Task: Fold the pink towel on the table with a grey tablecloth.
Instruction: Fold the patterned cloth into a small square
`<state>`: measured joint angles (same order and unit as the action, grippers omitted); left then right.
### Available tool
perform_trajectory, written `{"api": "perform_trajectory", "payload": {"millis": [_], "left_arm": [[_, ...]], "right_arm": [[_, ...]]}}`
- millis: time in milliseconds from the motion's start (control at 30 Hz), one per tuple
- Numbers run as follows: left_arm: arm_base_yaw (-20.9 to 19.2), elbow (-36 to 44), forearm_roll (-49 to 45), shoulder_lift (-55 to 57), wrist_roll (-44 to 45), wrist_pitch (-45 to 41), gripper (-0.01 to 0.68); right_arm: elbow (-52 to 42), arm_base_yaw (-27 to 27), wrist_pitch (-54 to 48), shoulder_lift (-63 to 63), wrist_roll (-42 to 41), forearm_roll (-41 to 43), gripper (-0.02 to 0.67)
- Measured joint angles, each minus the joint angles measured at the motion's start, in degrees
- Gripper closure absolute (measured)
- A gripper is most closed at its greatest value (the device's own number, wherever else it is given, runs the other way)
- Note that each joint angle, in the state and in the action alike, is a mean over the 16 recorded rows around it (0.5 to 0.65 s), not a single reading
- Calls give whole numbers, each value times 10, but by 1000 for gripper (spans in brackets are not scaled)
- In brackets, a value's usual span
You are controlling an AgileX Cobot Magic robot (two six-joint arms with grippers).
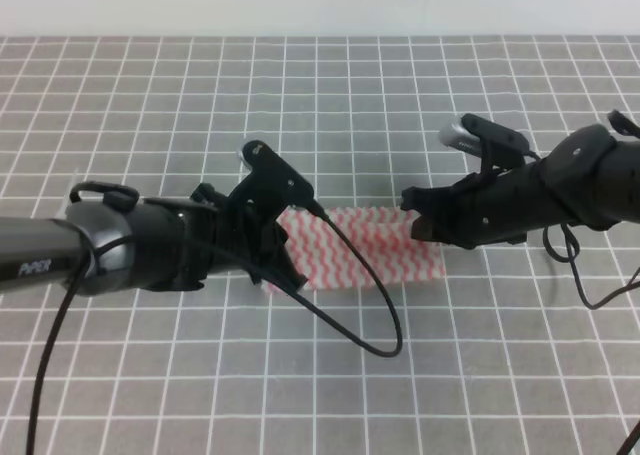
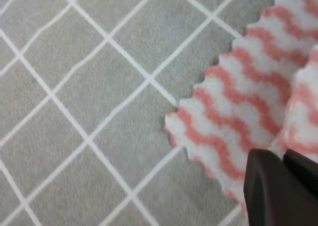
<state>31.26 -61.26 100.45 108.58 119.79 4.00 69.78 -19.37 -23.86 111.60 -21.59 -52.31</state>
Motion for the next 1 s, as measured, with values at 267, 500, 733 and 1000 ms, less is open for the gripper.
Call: {"api": "perform_trajectory", "payload": {"millis": [267,500,733,1000], "left_arm": [[-2,-14,0,8,0,-5,677],[-3,-19,0,19,2,-1,677],[-5,-19,2,25,8,6,676],[-7,-19,1,27,9,12,600]], "right_arm": [[5,5,0,3,0,-1,663],[10,5,-1,9,0,-2,662],[12,5,-2,12,0,-3,662],[12,5,-1,11,0,-3,662]]}}
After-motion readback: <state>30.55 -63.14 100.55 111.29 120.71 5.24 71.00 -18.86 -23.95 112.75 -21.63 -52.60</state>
